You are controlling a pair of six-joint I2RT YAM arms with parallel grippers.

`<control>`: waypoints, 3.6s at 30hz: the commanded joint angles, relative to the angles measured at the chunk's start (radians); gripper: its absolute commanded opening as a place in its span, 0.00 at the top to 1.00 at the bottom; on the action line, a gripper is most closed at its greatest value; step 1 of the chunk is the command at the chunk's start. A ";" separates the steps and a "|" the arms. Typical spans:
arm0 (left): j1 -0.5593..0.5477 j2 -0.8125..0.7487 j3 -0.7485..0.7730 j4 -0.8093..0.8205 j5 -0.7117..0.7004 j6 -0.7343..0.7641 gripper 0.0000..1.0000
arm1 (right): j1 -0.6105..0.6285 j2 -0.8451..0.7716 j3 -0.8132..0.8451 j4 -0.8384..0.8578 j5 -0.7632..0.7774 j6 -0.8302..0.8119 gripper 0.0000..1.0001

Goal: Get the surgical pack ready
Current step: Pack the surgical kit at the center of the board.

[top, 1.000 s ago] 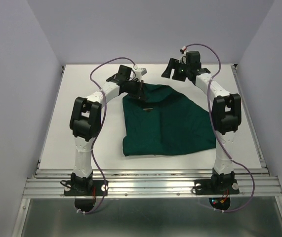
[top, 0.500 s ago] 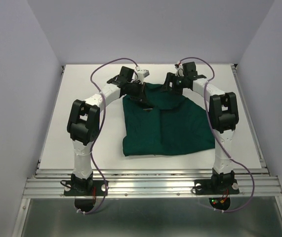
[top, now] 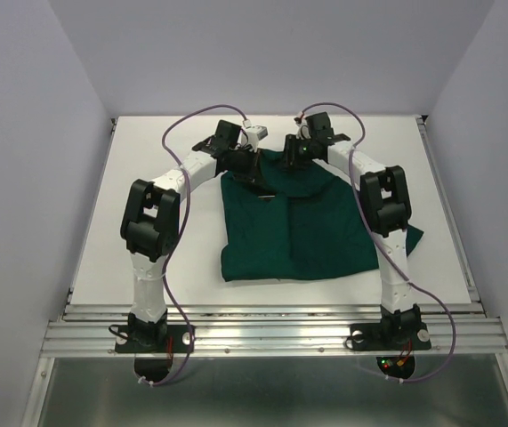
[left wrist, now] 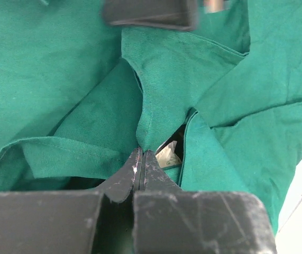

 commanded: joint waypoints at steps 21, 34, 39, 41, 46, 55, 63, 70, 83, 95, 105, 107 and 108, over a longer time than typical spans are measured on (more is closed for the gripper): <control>0.017 0.024 0.167 0.024 -0.097 -0.023 1.00 | 0.000 0.122 0.298 0.435 0.028 0.179 0.30; 0.071 0.356 0.692 -0.123 -0.184 -0.078 0.28 | -0.028 -0.177 -0.139 0.439 0.139 0.110 0.28; 0.074 0.247 0.504 -0.011 -0.230 -0.089 0.27 | -0.028 -0.139 -0.099 0.341 0.159 0.090 0.30; 0.076 0.239 0.520 -0.032 -0.269 -0.086 0.28 | -0.028 -0.092 -0.026 0.299 0.151 0.086 0.31; 0.083 0.200 0.511 -0.057 -0.313 -0.094 0.42 | -0.028 -0.045 0.068 0.215 0.185 0.063 0.34; 0.096 0.265 0.571 -0.049 -0.197 -0.127 0.31 | -0.028 0.213 0.445 0.022 0.168 0.012 0.20; 0.097 0.316 0.634 -0.026 -0.148 -0.138 0.32 | -0.028 0.286 0.476 0.015 0.093 0.017 0.17; 0.099 0.371 0.674 -0.037 -0.105 -0.158 0.34 | -0.028 0.225 0.357 0.109 0.047 0.027 0.29; 0.100 0.365 0.640 -0.028 -0.102 -0.149 0.36 | -0.028 0.124 0.209 0.256 0.077 0.037 0.72; 0.100 0.362 0.622 -0.028 -0.103 -0.144 0.36 | -0.019 -0.016 0.007 0.515 0.071 0.031 0.63; 0.109 0.328 0.576 -0.022 -0.128 -0.153 0.43 | -0.019 -0.021 -0.010 0.494 0.174 0.052 0.45; 0.120 0.310 0.539 -0.022 -0.140 -0.166 0.54 | -0.010 -0.016 0.000 0.486 0.166 0.052 0.49; 0.125 0.296 0.527 -0.023 -0.146 -0.170 0.61 | -0.009 -0.002 0.022 0.466 0.153 0.047 0.50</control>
